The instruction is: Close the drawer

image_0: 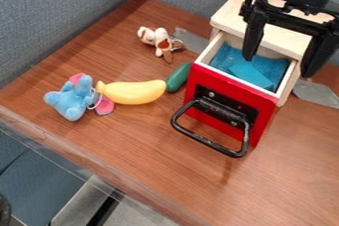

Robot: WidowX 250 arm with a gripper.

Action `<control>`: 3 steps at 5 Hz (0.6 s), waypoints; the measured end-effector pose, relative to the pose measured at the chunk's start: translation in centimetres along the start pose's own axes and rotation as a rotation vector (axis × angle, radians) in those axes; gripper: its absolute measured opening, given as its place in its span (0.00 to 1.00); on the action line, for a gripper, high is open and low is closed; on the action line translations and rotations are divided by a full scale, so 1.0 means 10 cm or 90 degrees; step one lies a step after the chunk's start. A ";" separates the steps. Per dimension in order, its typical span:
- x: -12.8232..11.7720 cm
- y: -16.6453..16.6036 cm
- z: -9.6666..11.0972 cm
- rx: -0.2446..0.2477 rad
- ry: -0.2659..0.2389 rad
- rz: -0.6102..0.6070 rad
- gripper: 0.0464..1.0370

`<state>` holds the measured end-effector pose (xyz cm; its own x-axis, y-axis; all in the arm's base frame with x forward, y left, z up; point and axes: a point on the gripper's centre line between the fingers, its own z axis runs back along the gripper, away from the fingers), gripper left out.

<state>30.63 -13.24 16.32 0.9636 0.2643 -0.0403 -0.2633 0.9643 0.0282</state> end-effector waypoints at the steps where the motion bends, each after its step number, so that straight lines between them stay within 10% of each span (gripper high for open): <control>1: 0.00 0.01 -0.11 0.014 0.018 0.001 0.96; 3: -0.14 0.07 -0.22 0.026 0.019 0.001 0.96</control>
<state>29.04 -12.92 14.16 0.9612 0.2671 -0.0696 -0.2624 0.9625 0.0696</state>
